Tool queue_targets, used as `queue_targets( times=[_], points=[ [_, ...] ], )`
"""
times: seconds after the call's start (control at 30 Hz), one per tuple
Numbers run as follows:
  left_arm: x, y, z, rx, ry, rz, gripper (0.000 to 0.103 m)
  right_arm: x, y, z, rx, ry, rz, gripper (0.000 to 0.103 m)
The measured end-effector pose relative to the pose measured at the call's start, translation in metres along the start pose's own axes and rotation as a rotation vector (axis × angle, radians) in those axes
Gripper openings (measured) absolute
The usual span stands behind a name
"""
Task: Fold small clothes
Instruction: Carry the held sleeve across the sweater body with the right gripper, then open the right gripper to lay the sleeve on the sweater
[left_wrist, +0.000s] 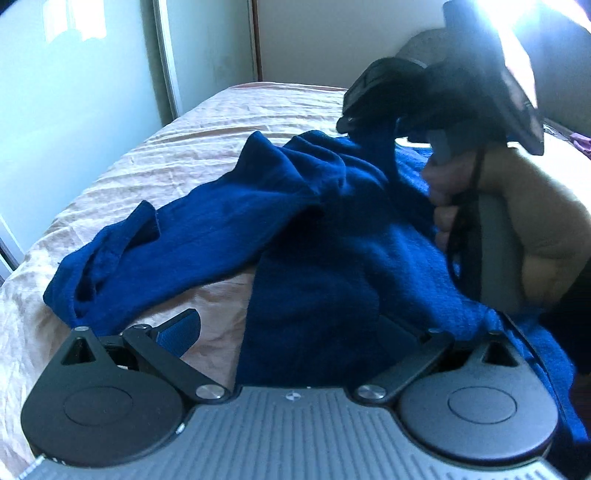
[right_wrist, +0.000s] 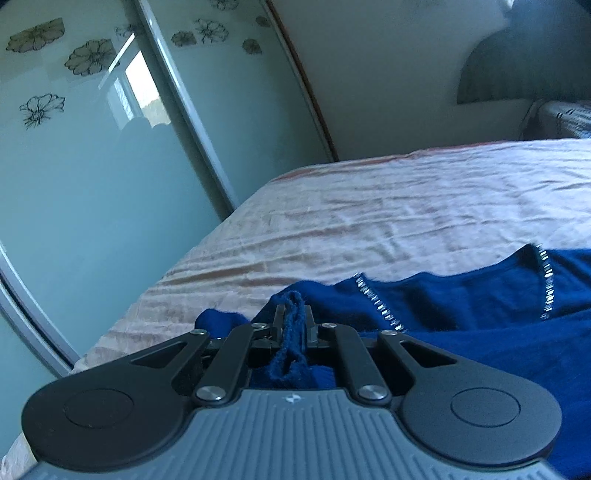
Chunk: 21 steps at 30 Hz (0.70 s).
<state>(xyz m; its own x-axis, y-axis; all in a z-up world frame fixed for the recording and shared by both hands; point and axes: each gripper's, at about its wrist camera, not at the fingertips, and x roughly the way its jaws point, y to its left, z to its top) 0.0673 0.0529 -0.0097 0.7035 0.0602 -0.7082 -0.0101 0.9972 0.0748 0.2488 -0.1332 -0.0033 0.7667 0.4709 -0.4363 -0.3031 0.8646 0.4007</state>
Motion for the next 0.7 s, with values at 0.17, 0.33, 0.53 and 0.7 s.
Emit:
queue_targets(
  times=[0.17, 0.33, 0.53, 0.7],
  points=[
    [-0.001, 0.005, 0.0, -0.01, 0.002, 0.014, 0.103, 0.02, 0.002, -0.007, 0.0, 0.082, 0.002, 0.01],
    [-0.004, 0.009, -0.001, -0.012, 0.002, 0.031, 0.103, 0.024, -0.002, -0.01, 0.031, 0.13, 0.018, 0.052],
    [-0.004, 0.022, -0.003, -0.05, 0.018, 0.056, 0.103, -0.015, 0.0, -0.002, 0.062, 0.03, 0.088, 0.065],
    [-0.004, 0.038, -0.005, -0.088, 0.027, 0.07, 0.103, -0.005, -0.009, -0.013, 0.101, 0.157, 0.083, 0.065]
  ],
)
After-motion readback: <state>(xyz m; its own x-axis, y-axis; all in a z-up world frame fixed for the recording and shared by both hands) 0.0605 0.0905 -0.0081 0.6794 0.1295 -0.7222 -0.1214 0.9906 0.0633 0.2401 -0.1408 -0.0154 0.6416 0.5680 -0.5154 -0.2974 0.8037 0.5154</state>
